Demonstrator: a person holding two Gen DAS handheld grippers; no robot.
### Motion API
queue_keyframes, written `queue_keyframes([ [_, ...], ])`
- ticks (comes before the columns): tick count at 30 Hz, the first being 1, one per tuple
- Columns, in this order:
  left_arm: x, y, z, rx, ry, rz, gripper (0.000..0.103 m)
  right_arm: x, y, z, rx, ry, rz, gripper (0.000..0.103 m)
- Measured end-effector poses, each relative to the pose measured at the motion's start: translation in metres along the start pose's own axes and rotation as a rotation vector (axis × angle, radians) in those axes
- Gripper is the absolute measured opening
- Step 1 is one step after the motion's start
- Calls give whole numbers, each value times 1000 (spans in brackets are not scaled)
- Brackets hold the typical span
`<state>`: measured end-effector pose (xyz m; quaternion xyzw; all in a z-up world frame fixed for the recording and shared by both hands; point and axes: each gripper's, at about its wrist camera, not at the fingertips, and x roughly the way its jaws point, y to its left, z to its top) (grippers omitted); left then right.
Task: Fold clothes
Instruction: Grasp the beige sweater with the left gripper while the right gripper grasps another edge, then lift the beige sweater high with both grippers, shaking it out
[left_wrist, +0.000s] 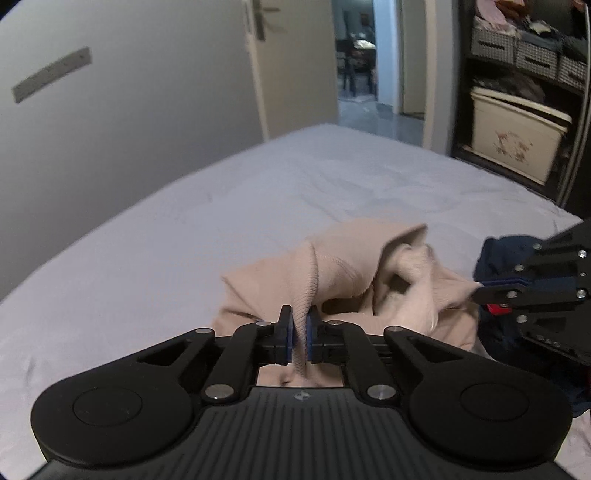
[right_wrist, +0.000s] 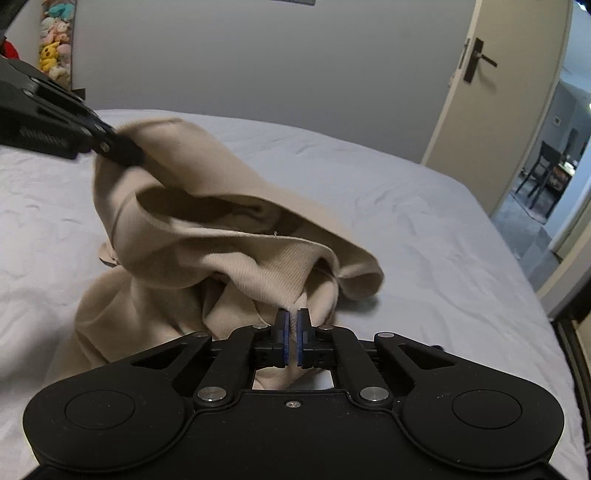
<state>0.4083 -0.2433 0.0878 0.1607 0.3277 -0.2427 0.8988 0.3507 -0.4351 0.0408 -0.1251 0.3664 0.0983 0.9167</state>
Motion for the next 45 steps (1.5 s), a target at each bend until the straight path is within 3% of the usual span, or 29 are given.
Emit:
queue_keyframes([
  [12, -135, 24, 24, -28, -114, 102, 5, -111, 31, 45, -32, -129, 0, 2],
  [20, -259, 29, 34, -46, -234, 201, 5, -220, 79, 69, -91, -241, 54, 1],
  [23, -300, 29, 34, -46, -268, 235, 5, -270, 95, 77, -92, -325, 70, 0],
  [25, -327, 29, 36, -54, -278, 238, 6, -303, 102, 84, -88, -383, 82, 0],
  [28, -353, 23, 32, -58, -280, 263, 6, -338, 115, 93, -105, -403, 108, 0],
  [33, -381, 19, 10, -53, -306, 254, 6, -340, 140, 76, -123, -313, 194, 0],
  [40, -391, 26, -61, -58, -178, 271, 6, -282, 204, 20, -133, -147, 348, 10],
  [45, -394, 36, -117, -116, -159, 245, 6, -244, 252, 4, -150, -91, 411, 14],
])
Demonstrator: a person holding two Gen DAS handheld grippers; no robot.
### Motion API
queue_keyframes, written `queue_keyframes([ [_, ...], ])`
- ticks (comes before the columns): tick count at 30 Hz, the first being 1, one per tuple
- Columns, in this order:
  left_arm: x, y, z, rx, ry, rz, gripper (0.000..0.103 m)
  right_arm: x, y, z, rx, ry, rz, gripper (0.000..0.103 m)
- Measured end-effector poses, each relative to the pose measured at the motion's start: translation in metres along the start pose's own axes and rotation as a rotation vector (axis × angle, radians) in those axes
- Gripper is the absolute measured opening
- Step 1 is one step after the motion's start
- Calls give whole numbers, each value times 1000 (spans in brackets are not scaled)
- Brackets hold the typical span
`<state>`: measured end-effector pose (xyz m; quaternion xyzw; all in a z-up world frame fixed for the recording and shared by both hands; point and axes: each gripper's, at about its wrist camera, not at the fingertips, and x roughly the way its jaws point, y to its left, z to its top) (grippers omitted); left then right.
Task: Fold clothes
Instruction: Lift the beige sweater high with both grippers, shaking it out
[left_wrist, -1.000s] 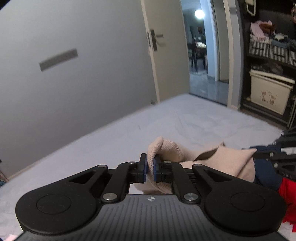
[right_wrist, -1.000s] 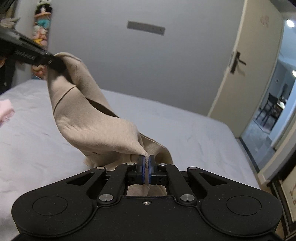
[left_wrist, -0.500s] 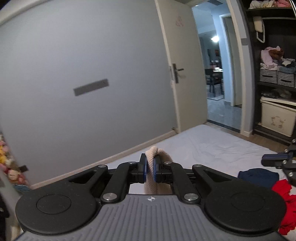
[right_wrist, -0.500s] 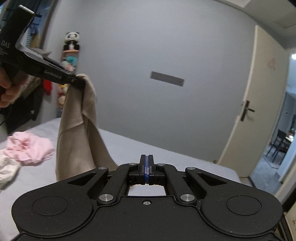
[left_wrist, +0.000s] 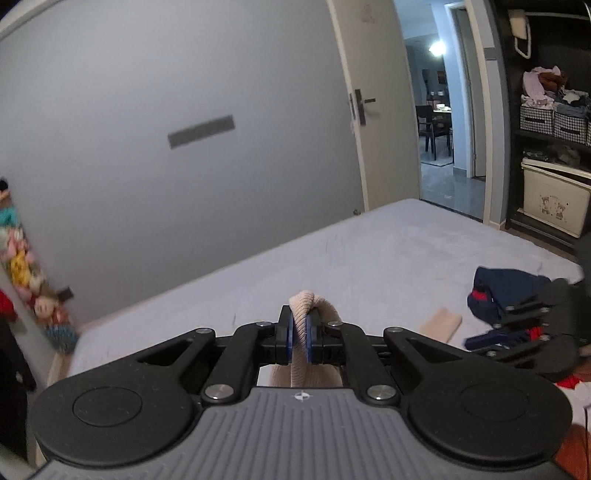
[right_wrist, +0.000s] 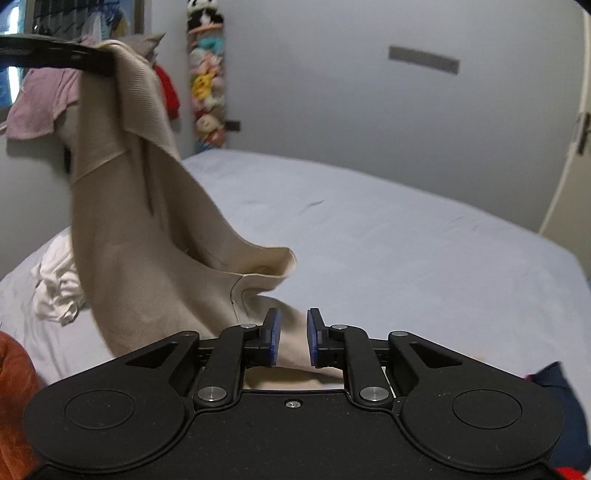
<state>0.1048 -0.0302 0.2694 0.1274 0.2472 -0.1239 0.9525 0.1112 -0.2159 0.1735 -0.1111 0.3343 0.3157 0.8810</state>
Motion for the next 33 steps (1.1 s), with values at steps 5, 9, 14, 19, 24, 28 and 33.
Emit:
queue_keyframes([
  [5, -7, 13, -37, -45, 35, -35, 5, 42, 16, 4, -10, 31, 39, 23],
  [9, -18, 27, -57, -49, 41, -53, 5, 79, 33, 12, -36, 56, 58, 25],
  [14, -23, 42, -72, -60, 67, -79, 5, 135, 28, 30, -33, 108, 100, 25],
  [19, -19, 51, -78, -50, 103, -83, 5, 168, 33, 49, -27, 147, 154, 25],
  [24, -19, 50, -89, -27, 116, -97, 5, 209, 39, 73, -27, 219, 225, 25],
  [28, -24, 51, -100, -31, 119, -122, 5, 241, 60, 79, -99, 311, 249, 25],
  [33, -29, 53, -108, -47, 116, -139, 5, 278, 67, 69, -104, 371, 172, 25],
])
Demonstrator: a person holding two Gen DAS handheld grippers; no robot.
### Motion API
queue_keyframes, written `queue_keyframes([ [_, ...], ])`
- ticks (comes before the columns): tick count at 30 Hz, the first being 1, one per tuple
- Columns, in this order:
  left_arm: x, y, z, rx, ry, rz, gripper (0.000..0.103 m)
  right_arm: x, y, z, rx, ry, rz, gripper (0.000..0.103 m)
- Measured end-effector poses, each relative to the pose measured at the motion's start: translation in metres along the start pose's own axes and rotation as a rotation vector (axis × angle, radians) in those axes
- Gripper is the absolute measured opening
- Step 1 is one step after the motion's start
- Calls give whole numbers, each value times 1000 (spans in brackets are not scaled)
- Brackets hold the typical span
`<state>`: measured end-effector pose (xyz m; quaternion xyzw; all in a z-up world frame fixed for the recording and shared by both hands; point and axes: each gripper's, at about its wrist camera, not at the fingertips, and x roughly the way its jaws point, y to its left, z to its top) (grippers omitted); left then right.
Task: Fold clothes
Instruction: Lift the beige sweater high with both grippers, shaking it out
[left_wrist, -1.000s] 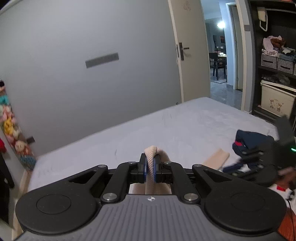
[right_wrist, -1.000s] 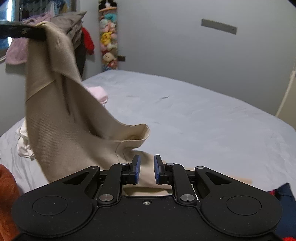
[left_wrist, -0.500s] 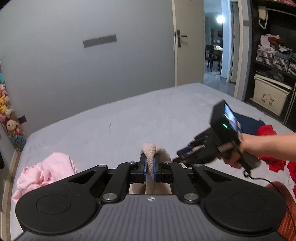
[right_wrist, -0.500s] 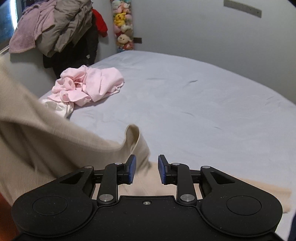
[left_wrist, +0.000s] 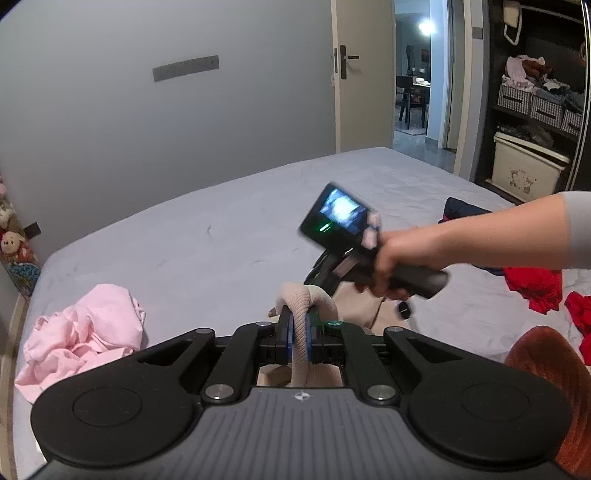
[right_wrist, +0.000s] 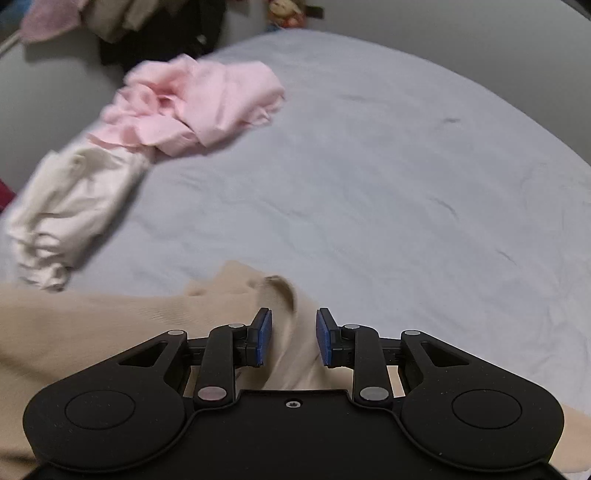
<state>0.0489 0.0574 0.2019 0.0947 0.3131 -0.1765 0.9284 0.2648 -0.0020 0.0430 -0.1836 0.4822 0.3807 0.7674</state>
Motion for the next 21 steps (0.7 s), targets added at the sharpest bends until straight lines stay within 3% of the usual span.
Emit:
queue_keyframes([
  [1, -1, 1, -1, 0, 1, -1, 5, 5, -2, 0, 16, 3, -6, 24],
  [3, -2, 2, -3, -2, 3, 1, 5, 12, -5, -1, 39, 7, -18, 9],
  [6, -3, 7, -5, -17, 5, 20, 5, 7, -6, -6, 38, -10, -55, 3],
  [12, -1, 20, -10, -71, 4, 89, 5, -36, -13, -19, 54, -112, -206, 1],
  [14, 1, 28, -11, -87, 4, 133, 5, -62, -20, -26, 78, -162, -271, 1],
  [21, -5, 38, 0, -142, -45, 167, 5, -156, -30, -43, 121, -280, -428, 1],
])
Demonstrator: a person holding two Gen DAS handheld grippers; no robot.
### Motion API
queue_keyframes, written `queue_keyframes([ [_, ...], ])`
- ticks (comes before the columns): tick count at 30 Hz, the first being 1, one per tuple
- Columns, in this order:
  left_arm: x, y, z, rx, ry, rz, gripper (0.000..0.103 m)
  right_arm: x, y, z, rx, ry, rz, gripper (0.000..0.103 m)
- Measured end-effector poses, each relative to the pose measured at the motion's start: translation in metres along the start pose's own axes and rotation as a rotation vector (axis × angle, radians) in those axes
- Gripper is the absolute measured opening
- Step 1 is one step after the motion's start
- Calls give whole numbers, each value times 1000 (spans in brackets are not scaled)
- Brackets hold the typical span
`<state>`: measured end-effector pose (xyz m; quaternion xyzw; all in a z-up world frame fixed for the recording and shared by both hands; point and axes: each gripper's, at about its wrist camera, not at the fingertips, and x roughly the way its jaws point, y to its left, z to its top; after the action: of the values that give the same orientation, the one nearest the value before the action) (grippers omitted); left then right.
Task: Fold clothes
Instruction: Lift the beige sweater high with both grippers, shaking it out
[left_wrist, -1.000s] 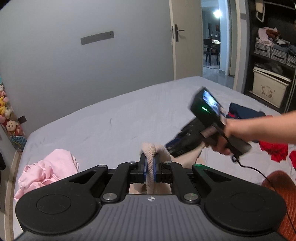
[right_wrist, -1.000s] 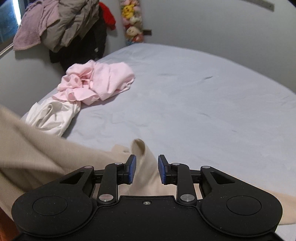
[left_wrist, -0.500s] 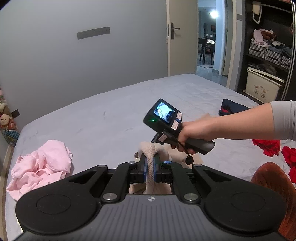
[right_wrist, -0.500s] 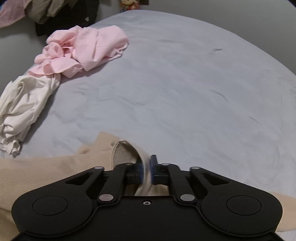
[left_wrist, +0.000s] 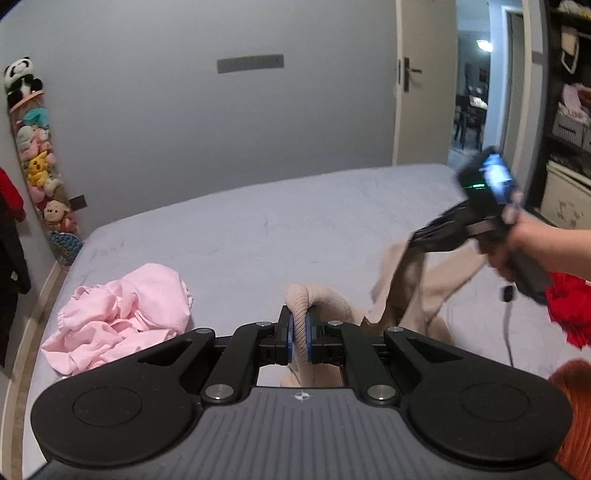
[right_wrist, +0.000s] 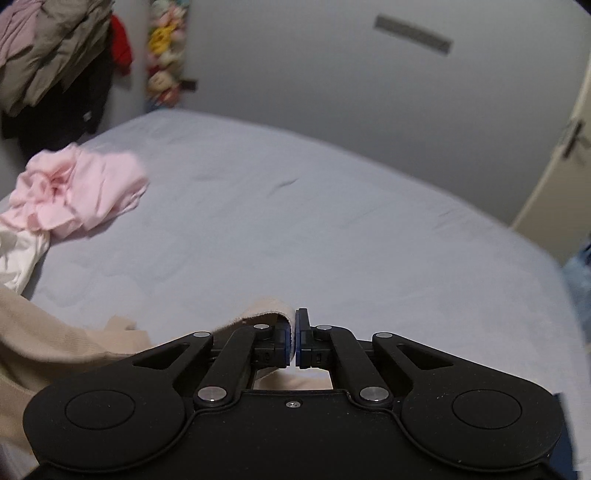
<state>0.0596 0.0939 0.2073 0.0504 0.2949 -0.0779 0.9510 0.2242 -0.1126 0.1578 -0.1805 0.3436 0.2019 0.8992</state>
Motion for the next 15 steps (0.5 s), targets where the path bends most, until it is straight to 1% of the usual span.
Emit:
queue_keyframes([
  [2, -6, 0, 10, -14, -28, 10, 5, -27, -10, 5, -2, -34, -37, 1],
  [5, -17, 2, 25, -58, -60, 1, 5, -68, -21, 15, 3, -96, -86, 1],
  [7, -28, 0, 38, -64, -90, 7, 5, -99, -28, 22, 2, -144, -118, 1],
  [10, -50, -8, 56, -37, -151, 37, 6, -146, -40, 33, 7, -212, -157, 0],
  [12, -66, -13, 68, -24, -190, 55, 6, -170, -45, 37, 10, -247, -175, 0],
  [15, -100, -23, 88, 1, -269, 85, 6, -220, -54, 45, 16, -322, -217, 0],
])
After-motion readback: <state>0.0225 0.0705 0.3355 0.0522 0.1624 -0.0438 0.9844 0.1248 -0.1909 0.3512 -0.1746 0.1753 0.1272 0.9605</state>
